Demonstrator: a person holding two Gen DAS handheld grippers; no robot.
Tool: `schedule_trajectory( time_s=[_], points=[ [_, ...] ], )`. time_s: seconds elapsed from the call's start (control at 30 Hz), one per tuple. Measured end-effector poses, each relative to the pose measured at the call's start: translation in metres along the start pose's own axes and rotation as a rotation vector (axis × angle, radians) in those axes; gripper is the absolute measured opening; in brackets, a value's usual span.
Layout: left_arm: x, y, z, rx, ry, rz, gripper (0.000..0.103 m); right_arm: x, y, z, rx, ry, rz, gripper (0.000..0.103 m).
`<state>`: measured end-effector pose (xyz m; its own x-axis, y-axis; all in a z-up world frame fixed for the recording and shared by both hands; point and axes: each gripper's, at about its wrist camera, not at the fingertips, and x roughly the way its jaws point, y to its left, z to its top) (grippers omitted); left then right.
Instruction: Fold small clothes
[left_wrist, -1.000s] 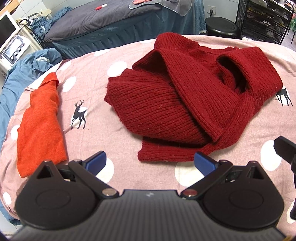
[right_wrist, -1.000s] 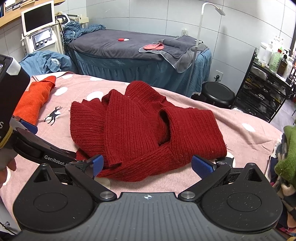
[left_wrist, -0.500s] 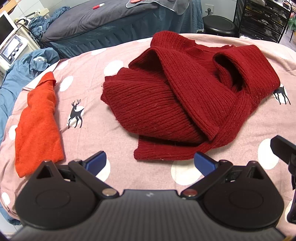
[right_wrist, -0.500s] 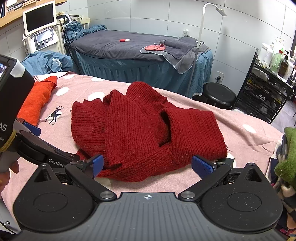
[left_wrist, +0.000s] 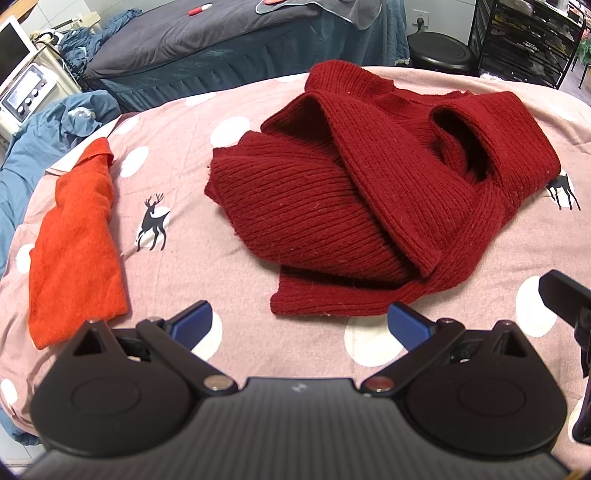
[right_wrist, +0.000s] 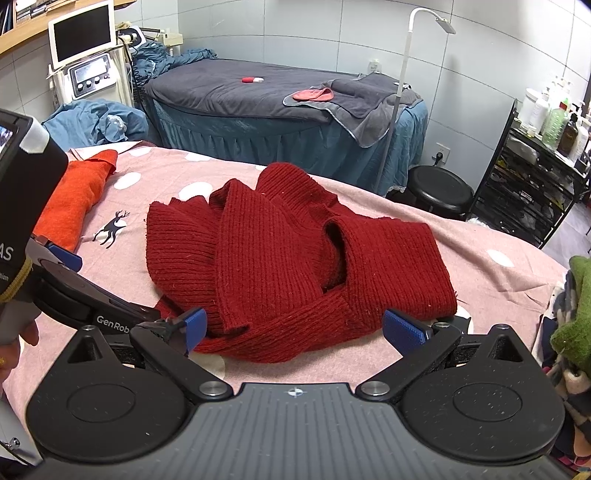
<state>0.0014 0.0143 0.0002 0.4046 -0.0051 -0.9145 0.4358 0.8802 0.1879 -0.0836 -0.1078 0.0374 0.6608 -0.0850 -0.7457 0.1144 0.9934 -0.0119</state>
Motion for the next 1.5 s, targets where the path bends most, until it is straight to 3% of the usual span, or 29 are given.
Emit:
schedule_trajectory(
  time_s=[0.87,1.5],
  points=[
    [0.0008,-0.0008,0.0027,-0.009,-0.001,-0.033,0.103,0.0017,0.0007,0.0018,-0.002,0.001,-0.004,0.103],
    [-0.0011,-0.0007,0.0018,-0.011,-0.048,-0.072,0.103,0.0036,-0.0011,0.0048,0.007,0.002,-0.006,0.103]
  ],
)
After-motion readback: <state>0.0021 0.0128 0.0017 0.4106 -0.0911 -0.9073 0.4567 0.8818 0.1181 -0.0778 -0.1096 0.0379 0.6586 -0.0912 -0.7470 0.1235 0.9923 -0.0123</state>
